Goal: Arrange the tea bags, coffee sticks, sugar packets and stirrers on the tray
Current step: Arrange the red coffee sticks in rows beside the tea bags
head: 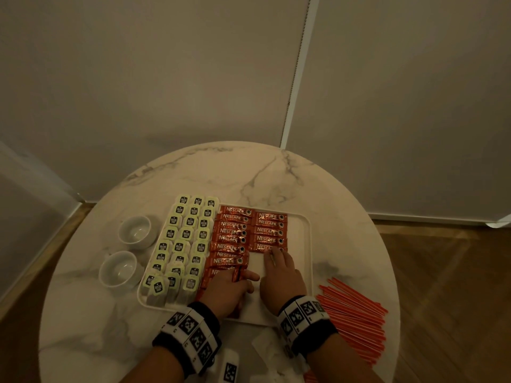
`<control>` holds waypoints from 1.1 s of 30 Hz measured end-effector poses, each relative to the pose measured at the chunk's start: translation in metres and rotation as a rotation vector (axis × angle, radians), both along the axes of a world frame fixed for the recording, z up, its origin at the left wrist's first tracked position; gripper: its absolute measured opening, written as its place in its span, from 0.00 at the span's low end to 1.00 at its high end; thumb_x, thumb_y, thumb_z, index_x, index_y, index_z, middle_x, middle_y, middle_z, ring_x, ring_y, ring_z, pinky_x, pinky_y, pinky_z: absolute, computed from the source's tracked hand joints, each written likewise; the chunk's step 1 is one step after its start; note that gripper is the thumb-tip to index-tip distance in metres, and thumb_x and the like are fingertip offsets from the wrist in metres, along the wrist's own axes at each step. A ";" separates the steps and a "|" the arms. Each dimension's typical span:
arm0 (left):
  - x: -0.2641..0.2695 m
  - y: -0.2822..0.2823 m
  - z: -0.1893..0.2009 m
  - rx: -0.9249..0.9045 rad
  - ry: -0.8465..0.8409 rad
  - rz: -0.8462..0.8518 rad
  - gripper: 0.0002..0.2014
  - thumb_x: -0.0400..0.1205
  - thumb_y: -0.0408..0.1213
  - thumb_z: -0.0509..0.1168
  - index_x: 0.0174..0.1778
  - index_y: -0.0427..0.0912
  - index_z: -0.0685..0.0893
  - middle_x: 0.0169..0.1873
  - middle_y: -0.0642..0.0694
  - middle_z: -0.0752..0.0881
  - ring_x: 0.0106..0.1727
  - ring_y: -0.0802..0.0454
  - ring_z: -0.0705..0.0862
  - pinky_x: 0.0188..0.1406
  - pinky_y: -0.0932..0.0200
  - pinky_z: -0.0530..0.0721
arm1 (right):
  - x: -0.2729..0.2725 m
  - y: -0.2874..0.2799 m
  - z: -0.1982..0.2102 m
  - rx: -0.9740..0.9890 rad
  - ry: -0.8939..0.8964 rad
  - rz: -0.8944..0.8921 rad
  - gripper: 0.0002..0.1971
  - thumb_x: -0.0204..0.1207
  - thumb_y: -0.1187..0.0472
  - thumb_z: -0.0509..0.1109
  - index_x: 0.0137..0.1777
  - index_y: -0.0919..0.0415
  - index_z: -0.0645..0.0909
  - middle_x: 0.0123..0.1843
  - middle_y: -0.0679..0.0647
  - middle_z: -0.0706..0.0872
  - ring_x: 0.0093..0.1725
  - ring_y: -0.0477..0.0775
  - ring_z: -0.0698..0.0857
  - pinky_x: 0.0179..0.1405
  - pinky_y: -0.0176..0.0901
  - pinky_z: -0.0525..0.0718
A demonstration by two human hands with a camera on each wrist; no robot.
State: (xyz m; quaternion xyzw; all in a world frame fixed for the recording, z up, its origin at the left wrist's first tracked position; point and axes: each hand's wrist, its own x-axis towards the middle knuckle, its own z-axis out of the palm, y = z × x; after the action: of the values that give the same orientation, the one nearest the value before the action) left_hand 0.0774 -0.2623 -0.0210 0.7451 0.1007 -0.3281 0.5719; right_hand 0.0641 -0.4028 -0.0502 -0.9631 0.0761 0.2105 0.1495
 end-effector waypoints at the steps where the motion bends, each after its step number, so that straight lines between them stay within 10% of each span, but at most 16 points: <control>1: 0.000 0.000 0.001 0.001 0.001 -0.001 0.10 0.78 0.24 0.63 0.46 0.39 0.88 0.15 0.50 0.76 0.16 0.54 0.72 0.19 0.64 0.71 | 0.000 -0.001 -0.001 0.003 -0.004 -0.001 0.33 0.83 0.58 0.56 0.85 0.57 0.45 0.86 0.53 0.44 0.85 0.58 0.46 0.79 0.57 0.63; 7: 0.001 -0.001 0.005 -0.024 0.007 0.012 0.09 0.81 0.26 0.62 0.47 0.38 0.87 0.22 0.50 0.82 0.18 0.55 0.75 0.21 0.63 0.74 | -0.003 -0.002 0.003 0.023 -0.052 0.003 0.32 0.83 0.58 0.56 0.84 0.58 0.49 0.86 0.52 0.47 0.84 0.58 0.47 0.78 0.55 0.66; 11: 0.003 -0.004 0.009 -0.301 0.139 0.263 0.10 0.85 0.34 0.62 0.51 0.34 0.87 0.42 0.37 0.86 0.37 0.47 0.84 0.39 0.52 0.84 | -0.009 -0.001 0.011 0.195 -0.268 -0.085 0.20 0.83 0.59 0.59 0.74 0.55 0.71 0.75 0.50 0.68 0.73 0.50 0.66 0.73 0.44 0.71; 19: 0.009 -0.007 0.022 -0.734 0.254 0.368 0.19 0.78 0.40 0.63 0.61 0.33 0.86 0.61 0.39 0.86 0.58 0.48 0.87 0.53 0.46 0.87 | -0.017 0.005 0.040 0.951 -0.077 -0.291 0.03 0.79 0.62 0.69 0.49 0.53 0.82 0.39 0.46 0.86 0.35 0.35 0.83 0.32 0.24 0.76; 22: 0.010 -0.007 0.020 -0.707 0.255 0.373 0.17 0.84 0.38 0.58 0.65 0.37 0.83 0.64 0.39 0.85 0.65 0.46 0.83 0.62 0.40 0.81 | -0.018 0.001 0.041 1.025 -0.104 -0.368 0.05 0.76 0.67 0.69 0.41 0.57 0.81 0.34 0.48 0.84 0.33 0.41 0.82 0.30 0.30 0.77; 33: 0.004 -0.007 0.016 -0.646 0.227 0.241 0.17 0.87 0.37 0.55 0.65 0.31 0.82 0.62 0.29 0.84 0.63 0.29 0.82 0.50 0.38 0.85 | -0.018 -0.004 0.041 0.952 -0.085 -0.407 0.04 0.76 0.65 0.72 0.49 0.61 0.84 0.37 0.54 0.86 0.31 0.52 0.85 0.30 0.42 0.86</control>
State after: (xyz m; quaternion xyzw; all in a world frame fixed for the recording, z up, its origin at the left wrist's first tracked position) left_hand 0.0813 -0.2689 -0.0050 0.4676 0.1419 -0.3538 0.7975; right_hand 0.0460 -0.4066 -0.0094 -0.7618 0.1517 0.1490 0.6120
